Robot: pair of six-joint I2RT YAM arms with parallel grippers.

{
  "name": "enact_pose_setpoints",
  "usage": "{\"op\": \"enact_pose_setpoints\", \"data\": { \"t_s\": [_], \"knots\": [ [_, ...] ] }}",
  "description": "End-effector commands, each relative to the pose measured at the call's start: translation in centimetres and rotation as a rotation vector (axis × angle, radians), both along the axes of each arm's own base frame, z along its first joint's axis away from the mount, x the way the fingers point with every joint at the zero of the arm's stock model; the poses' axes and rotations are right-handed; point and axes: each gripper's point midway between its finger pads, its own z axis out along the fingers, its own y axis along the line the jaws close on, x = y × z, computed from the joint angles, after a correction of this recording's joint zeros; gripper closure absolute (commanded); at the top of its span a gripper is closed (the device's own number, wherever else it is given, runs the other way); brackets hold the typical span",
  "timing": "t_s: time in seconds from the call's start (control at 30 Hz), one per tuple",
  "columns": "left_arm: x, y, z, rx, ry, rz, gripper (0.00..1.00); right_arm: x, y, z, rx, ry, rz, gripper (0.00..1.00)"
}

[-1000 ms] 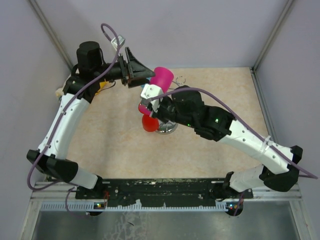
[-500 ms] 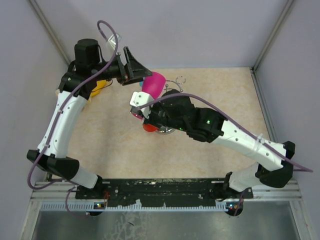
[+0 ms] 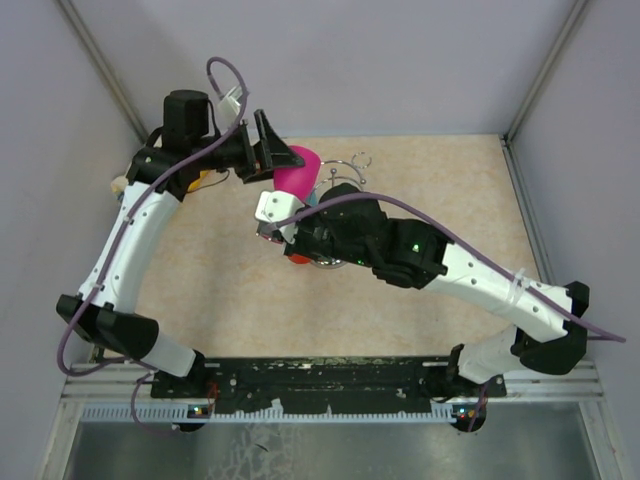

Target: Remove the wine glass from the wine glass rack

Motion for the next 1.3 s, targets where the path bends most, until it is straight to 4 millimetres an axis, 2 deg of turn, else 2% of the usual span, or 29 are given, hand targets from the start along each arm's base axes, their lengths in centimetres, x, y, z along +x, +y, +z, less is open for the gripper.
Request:
{"op": "enact_pose_setpoints", "data": {
  "t_s": [0.0, 0.2, 0.3, 0.37, 0.53, 0.63, 0.7, 0.73, 0.77, 0.93, 1.27],
  "knots": [
    [-1.3, -0.5, 0.0, -0.025, 0.006, -0.054, 0.0, 0.0, 0.3, 5.0, 0.127, -0.084, 0.004, 1.0],
    [-1.9, -0.9, 0.4, -0.042, 0.0, -0.079, 0.01, -0.1, 0.6, 5.2, 0.133, -0.093, 0.012, 1.0],
    [-2.2, -0.9, 0.6, -0.048, -0.006, -0.092, 0.06, 0.1, 0.8, 5.1, 0.133, -0.092, 0.01, 1.0],
    [-2.0, -0.7, 0.7, -0.035, -0.023, -0.076, 0.1, 0.3, 0.9, 4.8, 0.127, -0.089, -0.001, 1.0],
    [-1.7, -0.2, 0.7, -0.01, -0.049, -0.039, 0.12, 0.8, 0.7, 4.5, 0.123, -0.086, -0.037, 0.98],
    [-1.4, 0.3, 0.9, 0.01, -0.071, -0.002, 0.12, 1.2, 0.4, 4.5, 0.133, -0.09, -0.07, 0.57],
    [-1.2, 0.8, 1.1, 0.024, -0.089, 0.024, 0.12, 1.5, 0.0, 4.8, 0.154, -0.098, -0.096, 0.18],
    [-1.1, 1.1, 1.1, 0.036, -0.097, 0.041, 0.12, 1.6, -0.4, 5.0, 0.169, -0.101, -0.111, 0.06],
    [-0.8, 1.5, 1.2, 0.054, -0.109, 0.065, 0.13, 1.8, -0.8, 5.0, 0.178, -0.1, -0.131, 0.02],
    [0.1, 4.7, 2.4, 0.149, -0.193, 0.23, 0.11, 2.0, -2.9, 5.9, 0.236, -0.083, -0.21, 0.01],
    [-0.5, 9.6, 5.2, 0.264, -0.312, 0.433, 0.1, 2.0, -6.8, 7.5, 0.338, -0.063, -0.313, 0.01]
  ]
}}
